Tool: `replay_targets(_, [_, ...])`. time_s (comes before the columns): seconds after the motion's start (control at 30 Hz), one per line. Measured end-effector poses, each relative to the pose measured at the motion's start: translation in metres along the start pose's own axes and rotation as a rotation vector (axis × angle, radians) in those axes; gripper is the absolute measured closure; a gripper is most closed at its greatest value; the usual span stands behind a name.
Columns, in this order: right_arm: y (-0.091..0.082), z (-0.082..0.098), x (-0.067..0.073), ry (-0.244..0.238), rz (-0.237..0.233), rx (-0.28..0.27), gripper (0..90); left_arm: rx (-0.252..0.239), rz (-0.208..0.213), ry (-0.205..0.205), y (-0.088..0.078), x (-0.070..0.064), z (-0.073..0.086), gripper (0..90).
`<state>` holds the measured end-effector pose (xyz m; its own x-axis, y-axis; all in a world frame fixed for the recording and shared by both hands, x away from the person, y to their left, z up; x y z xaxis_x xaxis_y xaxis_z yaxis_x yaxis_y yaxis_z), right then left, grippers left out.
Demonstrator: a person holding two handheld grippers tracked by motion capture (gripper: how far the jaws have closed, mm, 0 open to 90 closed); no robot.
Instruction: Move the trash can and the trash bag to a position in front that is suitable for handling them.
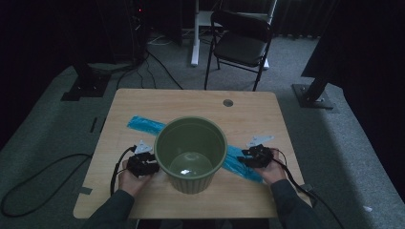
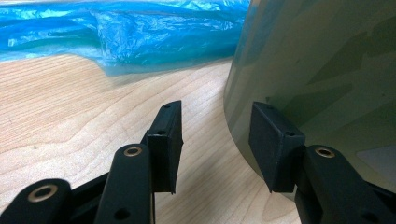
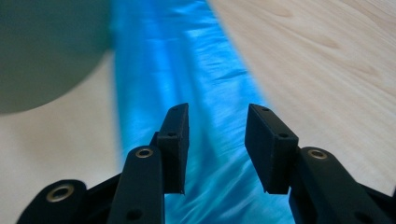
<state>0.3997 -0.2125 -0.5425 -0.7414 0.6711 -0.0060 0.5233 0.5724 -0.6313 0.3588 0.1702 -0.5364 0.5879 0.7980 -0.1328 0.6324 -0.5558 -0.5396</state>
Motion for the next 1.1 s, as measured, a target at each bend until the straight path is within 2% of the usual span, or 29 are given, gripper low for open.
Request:
replay_targets(0.1, [0.018, -0.002, -0.017, 0.04, 0.031, 0.023, 58.1, 0.0, 0.005, 0.001, 0.0, 0.0, 0.0, 55.2])
replay_targets(0.13, [0.018, -0.002, -0.017, 0.04, 0.031, 0.023, 58.1, 0.0, 0.005, 0.001, 0.0, 0.0, 0.0, 55.2])
replay_targets(0.2, [0.03, -0.001, -0.026, 0.065, 0.047, 0.042, 54.4, 0.001, 0.006, 0.001, 0.001, 0.001, 0.0, 55.2])
replay_targets(0.3, [0.04, 0.001, -0.031, 0.083, 0.046, 0.065, 52.7, 0.003, 0.007, 0.001, 0.001, 0.001, 0.0, 55.2])
replay_targets(0.37, [0.041, 0.001, -0.032, 0.095, 0.036, 0.054, 52.6, 0.004, 0.008, 0.002, 0.001, 0.001, 0.0, 55.2])
replay_targets(0.4, [0.041, 0.001, -0.032, 0.086, 0.034, 0.055, 53.1, 0.004, 0.009, 0.001, 0.001, 0.001, 0.0, 55.3])
replay_targets(0.5, [0.039, 0.002, -0.027, 0.038, 0.034, 0.067, 57.7, 0.005, 0.01, -0.002, 0.001, 0.001, 0.0, 55.3])
replay_targets(0.63, [0.035, 0.004, -0.02, 0.019, 0.015, 0.079, 69.2, 0.007, 0.009, -0.003, 0.002, 0.001, 0.001, 55.2])
replay_targets(0.67, [0.035, 0.004, -0.02, 0.019, 0.015, 0.079, 69.2, 0.007, 0.009, -0.003, 0.002, 0.001, 0.001, 55.2])
replay_targets(0.73, [0.032, 0.006, -0.017, 0.004, 0.011, 0.086, 80.4, 0.009, 0.011, -0.002, 0.001, 0.001, 0.001, 55.2])
replay_targets(0.8, [0.027, 0.009, -0.014, -0.003, 0.011, 0.094, 85.9, 0.009, 0.011, -0.002, 0.001, 0.001, 0.001, 55.1])
replay_targets(0.97, [0.016, 0.018, -0.011, 0.004, 0.007, 0.111, 87.6, 0.006, 0.012, -0.003, 0.001, 0.001, 0.001, 55.1])
replay_targets(1.1, [-0.001, 0.032, -0.008, 0.011, 0.001, 0.115, 87.1, 0.008, 0.012, 0.0, 0.001, 0.001, 0.001, 55.1])
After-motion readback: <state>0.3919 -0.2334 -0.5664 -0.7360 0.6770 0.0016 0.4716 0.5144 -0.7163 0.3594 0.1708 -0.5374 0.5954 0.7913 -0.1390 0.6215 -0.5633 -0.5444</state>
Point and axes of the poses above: each handheld gripper's, and its own axes: y roughly forward along the jaws, z roughly out of its underside, x roughly to its left, the point moved 5 cm from there along y, roughly forward along the jaws, and after that the axes turned 10 degrees about -x, right-handed, at the moved point
